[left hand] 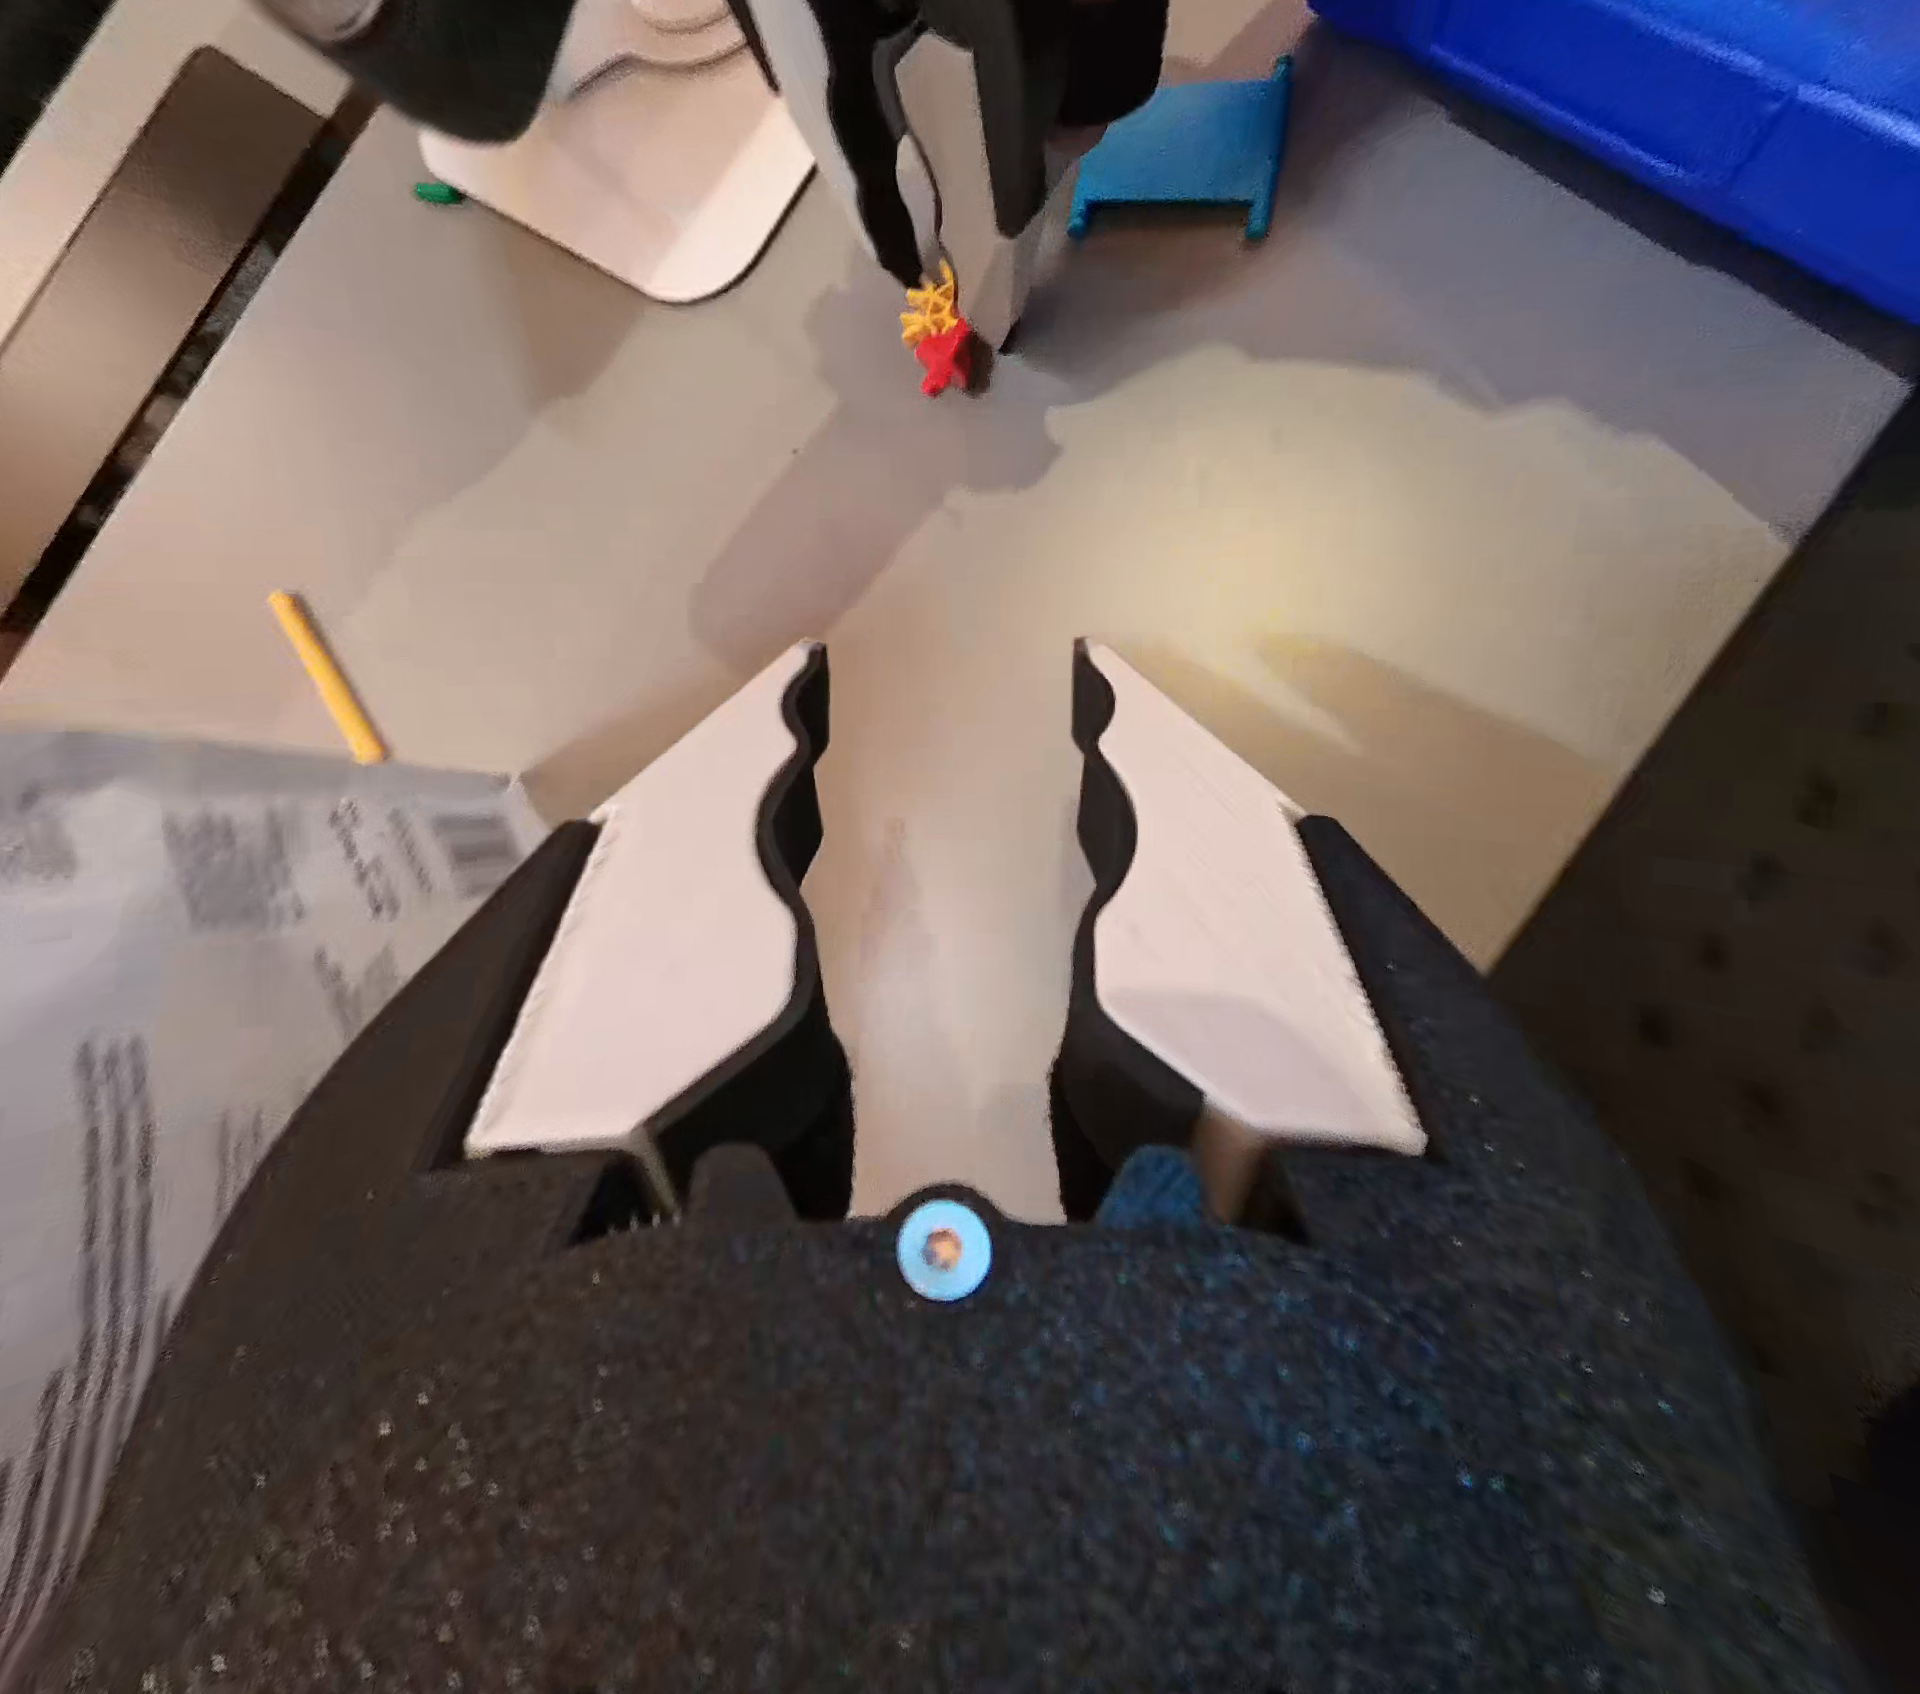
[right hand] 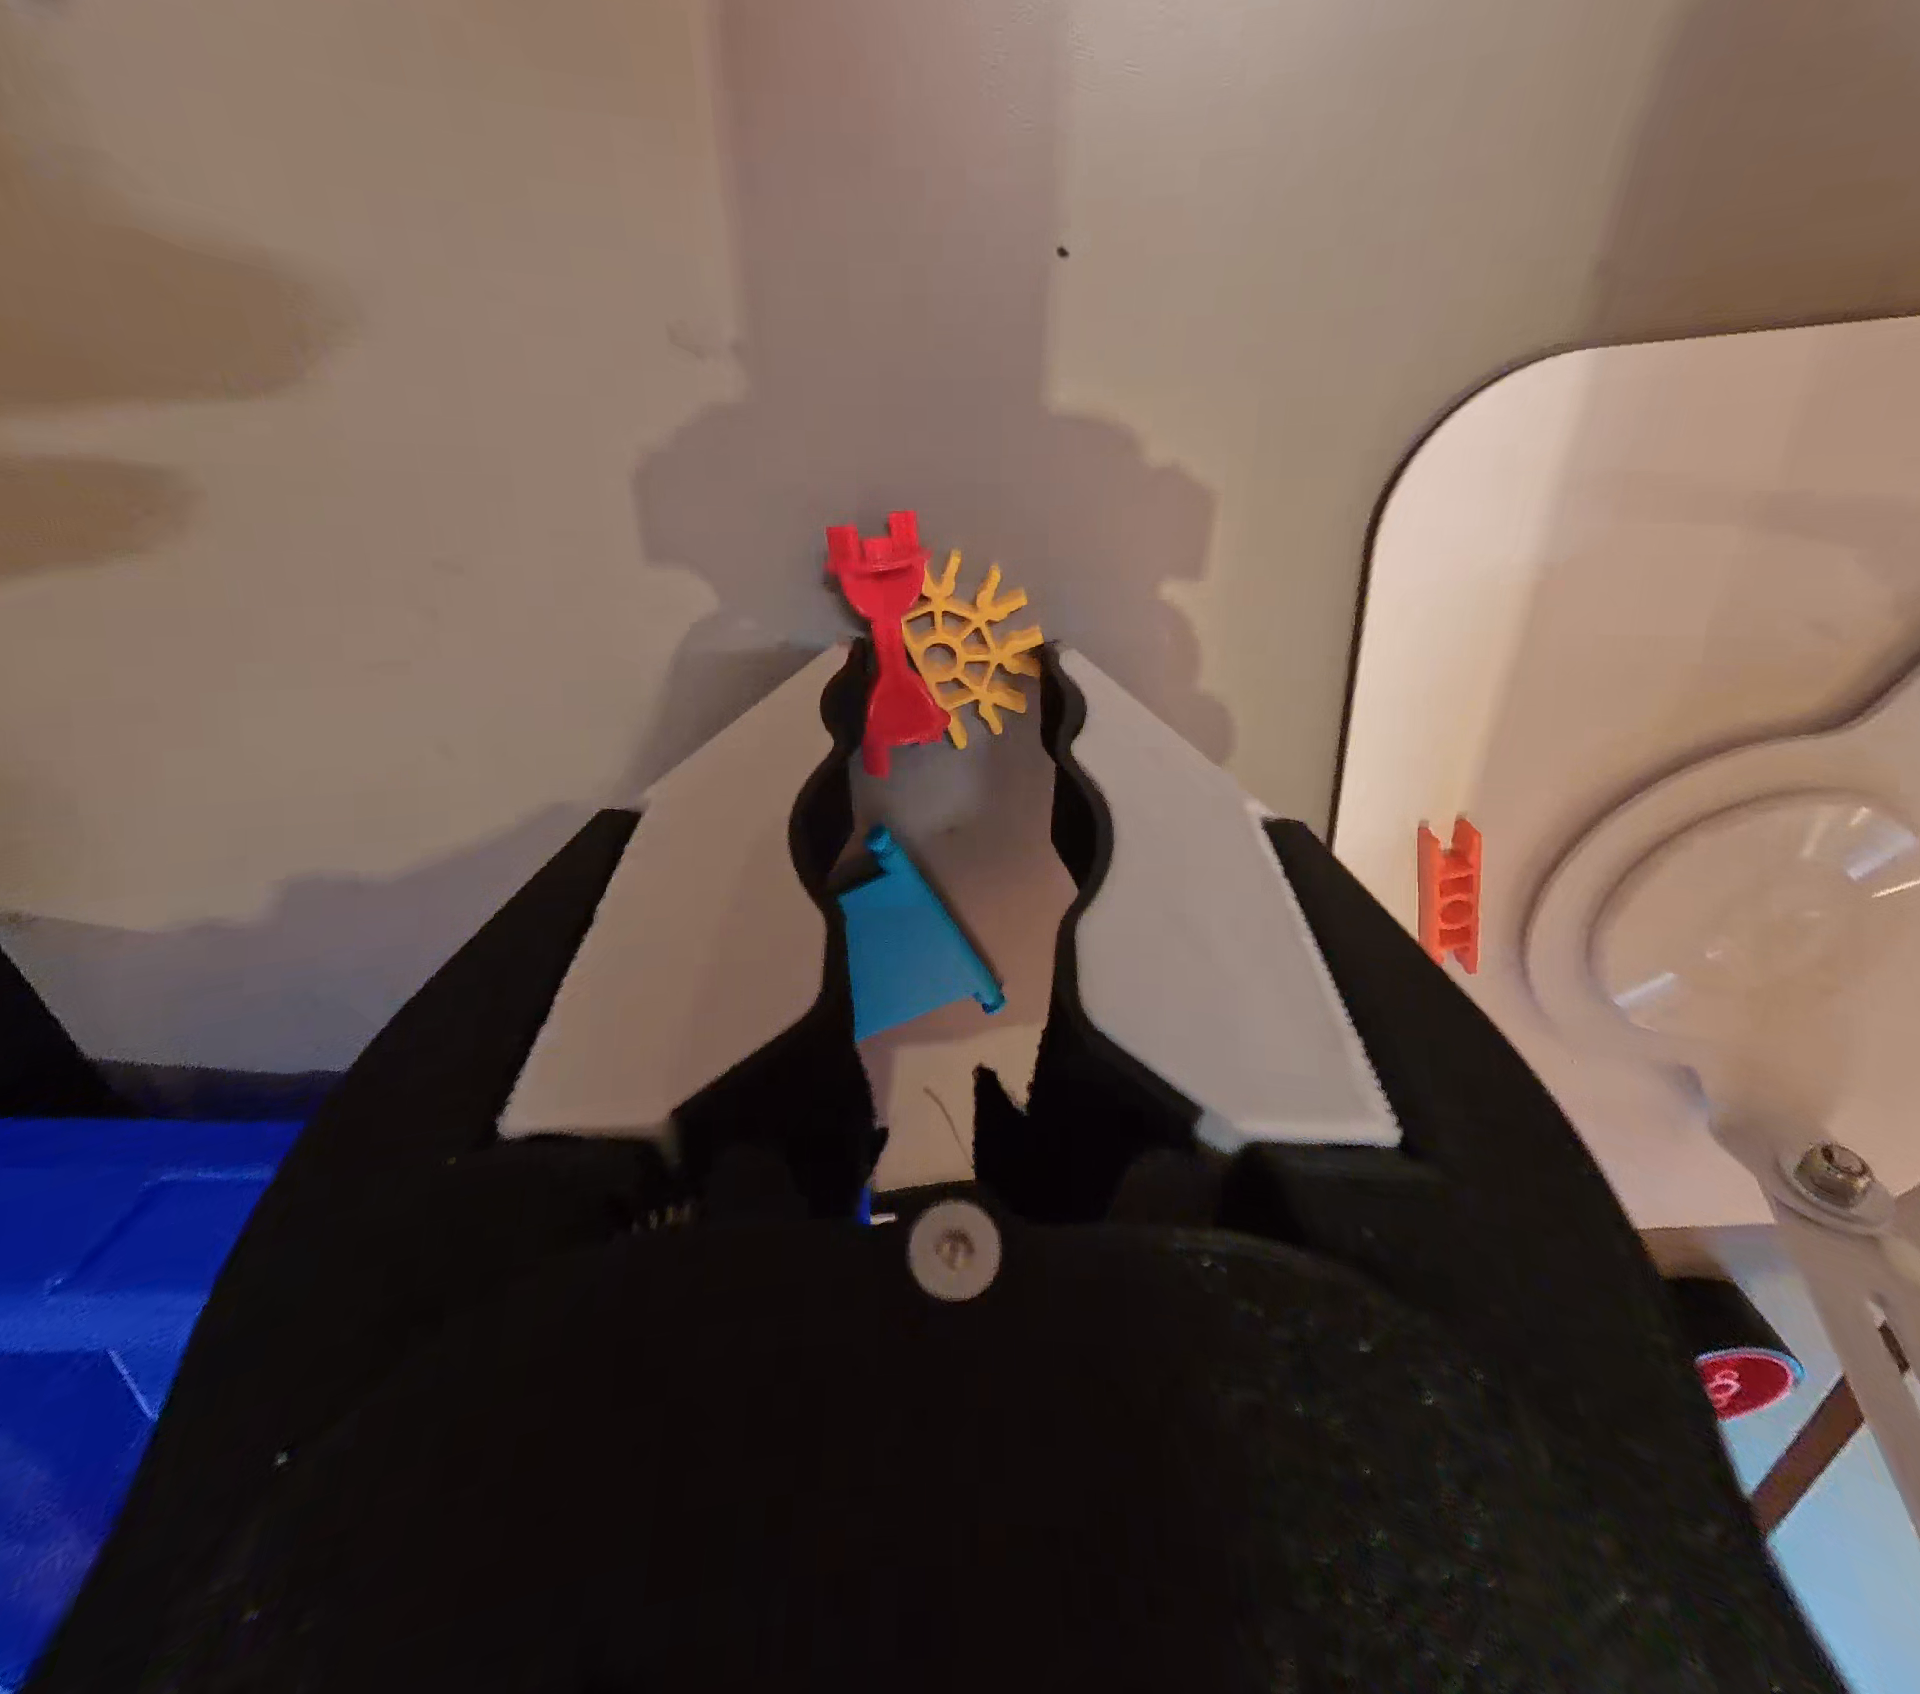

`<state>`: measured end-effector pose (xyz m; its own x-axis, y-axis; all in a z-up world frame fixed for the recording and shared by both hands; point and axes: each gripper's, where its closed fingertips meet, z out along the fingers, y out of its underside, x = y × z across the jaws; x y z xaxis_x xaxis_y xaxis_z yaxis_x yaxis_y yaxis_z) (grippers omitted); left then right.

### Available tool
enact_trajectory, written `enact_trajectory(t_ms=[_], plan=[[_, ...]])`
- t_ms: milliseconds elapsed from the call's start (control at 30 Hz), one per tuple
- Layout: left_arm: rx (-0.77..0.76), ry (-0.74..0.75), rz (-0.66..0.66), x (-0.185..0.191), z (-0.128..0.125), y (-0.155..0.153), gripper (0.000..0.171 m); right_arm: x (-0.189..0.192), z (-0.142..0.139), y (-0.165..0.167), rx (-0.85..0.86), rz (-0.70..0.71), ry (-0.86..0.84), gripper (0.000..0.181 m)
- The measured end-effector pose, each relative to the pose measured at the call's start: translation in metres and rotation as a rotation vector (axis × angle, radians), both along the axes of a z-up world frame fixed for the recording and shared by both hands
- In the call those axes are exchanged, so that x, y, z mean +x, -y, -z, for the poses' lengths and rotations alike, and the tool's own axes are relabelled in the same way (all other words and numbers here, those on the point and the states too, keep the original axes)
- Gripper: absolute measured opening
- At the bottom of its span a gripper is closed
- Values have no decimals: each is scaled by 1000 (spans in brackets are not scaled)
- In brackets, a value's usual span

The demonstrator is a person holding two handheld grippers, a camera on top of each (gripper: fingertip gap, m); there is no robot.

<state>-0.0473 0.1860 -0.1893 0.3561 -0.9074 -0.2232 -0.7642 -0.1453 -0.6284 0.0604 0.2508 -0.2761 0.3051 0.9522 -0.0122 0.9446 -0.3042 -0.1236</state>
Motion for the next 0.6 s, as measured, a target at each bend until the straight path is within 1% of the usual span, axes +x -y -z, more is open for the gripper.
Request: enact_trajectory(t_ms=[67,100,133,200,300,367,433,500,533,600], plan=[[1,-5,26,18,9,-9,46,-2,-2,4,-36,18,-28,29],[-1,-16,30,25,15,-15,48,-7,-5,5,-41,37,-68,18],[-9,-19,32,32,19,-20,50,-11,-10,4,-41,72,-104,15],[-20,-13,22,39,21,-28,50,-13,-16,8,-52,95,-133,15],[-65,4,0,34,28,-24,50,-15,-21,17,-68,126,-163,15],[-79,-6,-2,28,35,-19,50,-17,-30,18,-36,123,-207,15],[-89,-1,-2,32,38,-17,51,-16,-43,20,-38,159,-246,15],[-105,27,-26,42,40,-22,51,-11,-68,14,-3,221,-293,15],[-117,49,-36,48,41,-26,51,-10,-87,8,23,262,-334,15],[-100,42,-48,58,50,-39,53,-7,-131,-3,85,326,-433,15]])
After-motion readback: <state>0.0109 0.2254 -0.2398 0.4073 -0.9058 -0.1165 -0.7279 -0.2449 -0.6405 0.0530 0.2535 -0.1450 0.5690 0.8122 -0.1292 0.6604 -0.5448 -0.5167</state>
